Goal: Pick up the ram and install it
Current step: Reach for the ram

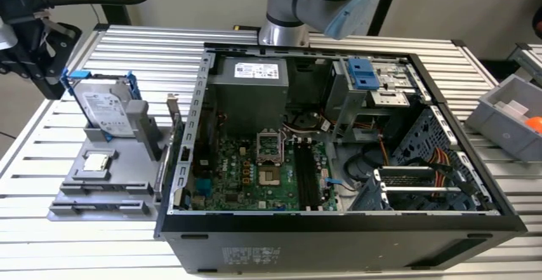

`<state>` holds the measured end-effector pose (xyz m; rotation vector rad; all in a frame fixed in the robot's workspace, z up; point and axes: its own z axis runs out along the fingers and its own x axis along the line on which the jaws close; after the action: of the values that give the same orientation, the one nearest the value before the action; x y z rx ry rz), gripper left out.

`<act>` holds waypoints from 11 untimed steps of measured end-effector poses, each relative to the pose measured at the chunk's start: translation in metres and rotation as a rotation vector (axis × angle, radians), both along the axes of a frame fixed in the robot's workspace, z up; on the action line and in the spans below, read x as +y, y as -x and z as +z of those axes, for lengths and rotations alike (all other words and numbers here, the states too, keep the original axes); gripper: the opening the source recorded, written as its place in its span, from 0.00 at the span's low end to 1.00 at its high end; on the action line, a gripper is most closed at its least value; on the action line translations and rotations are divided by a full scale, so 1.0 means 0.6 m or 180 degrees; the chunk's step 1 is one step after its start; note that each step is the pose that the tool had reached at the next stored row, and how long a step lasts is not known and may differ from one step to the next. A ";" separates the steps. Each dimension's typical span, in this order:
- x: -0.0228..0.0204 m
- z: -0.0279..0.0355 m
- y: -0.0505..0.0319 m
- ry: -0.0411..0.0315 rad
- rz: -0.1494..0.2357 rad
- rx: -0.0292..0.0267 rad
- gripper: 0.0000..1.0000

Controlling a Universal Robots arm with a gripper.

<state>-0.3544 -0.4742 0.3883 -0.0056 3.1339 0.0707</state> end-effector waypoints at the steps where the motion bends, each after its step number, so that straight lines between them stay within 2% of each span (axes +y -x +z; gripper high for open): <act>1: -0.0020 0.000 0.000 0.0000 0.0000 0.0000 0.00; 11: -0.0174 0.000 0.000 0.0000 0.0000 0.0000 0.00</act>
<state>-0.3544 -0.4846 0.3881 -0.0057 3.1339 0.0708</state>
